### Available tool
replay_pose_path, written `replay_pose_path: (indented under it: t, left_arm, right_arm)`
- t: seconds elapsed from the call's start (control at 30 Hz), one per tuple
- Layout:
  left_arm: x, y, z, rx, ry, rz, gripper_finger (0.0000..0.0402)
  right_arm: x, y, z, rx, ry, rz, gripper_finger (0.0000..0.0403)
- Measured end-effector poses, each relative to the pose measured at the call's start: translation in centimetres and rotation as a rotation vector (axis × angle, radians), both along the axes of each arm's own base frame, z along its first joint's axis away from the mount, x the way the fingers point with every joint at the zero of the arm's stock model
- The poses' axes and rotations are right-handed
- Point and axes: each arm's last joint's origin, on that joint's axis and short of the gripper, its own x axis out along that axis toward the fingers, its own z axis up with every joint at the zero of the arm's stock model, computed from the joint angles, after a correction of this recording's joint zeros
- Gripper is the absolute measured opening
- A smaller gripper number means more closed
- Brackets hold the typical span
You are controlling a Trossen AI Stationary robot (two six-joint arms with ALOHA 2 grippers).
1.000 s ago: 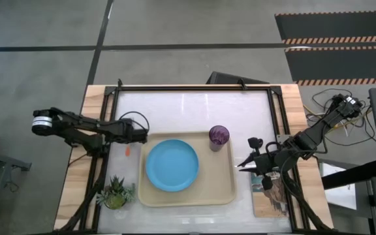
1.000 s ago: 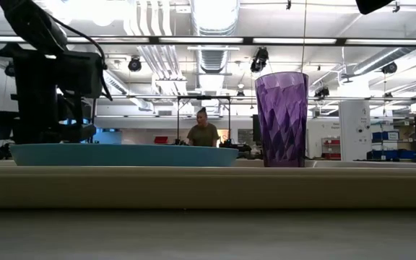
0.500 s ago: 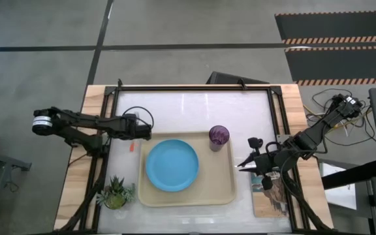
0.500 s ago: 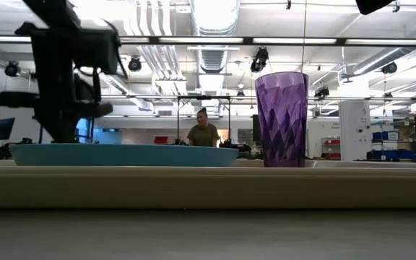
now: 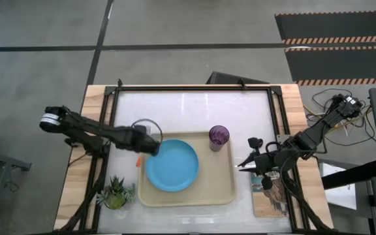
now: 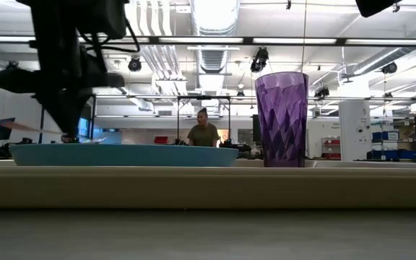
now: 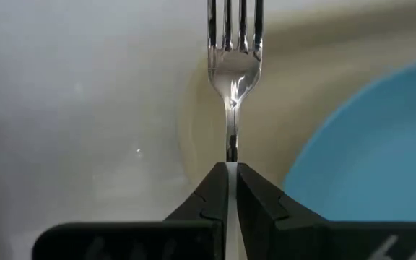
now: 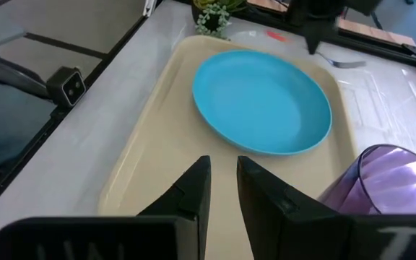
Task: Pick and place plate/cup/fork/spoon on tray
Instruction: Put the orange fork on the white tray to the left side of the blue plate
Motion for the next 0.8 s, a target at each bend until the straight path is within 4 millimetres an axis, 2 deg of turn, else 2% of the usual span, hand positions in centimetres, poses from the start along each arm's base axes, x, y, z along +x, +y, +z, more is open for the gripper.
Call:
replay_pose_path:
  t: [0.1,0.23,0.43,0.67,0.8]
  left_arm:
    - [0.1,-1.2,-0.8,0.006,0.056,0.031,0.0]
    - [1.2,-2.1,-1.3,0.002,0.049,0.045,0.0]
    - [2.7,-2.6,-1.4,-0.021,0.074,0.033,0.0]
    - [3.0,-2.9,-2.2,-0.072,0.11,0.034,0.0]
    - [3.4,-3.2,-2.0,-0.086,0.059,0.025,0.0]
  right_arm:
    - [0.0,0.0,-0.2,-0.002,0.006,0.001,0.0059]
    - [0.0,0.0,-0.2,-0.002,0.006,0.001,0.0059]
    - [0.0,0.0,-0.2,-0.001,0.006,0.0,0.0059]
    - [0.0,0.0,-0.2,-0.001,0.006,0.001,0.0059]
    - [0.0,0.0,-0.2,0.001,0.007,0.004,0.0059]
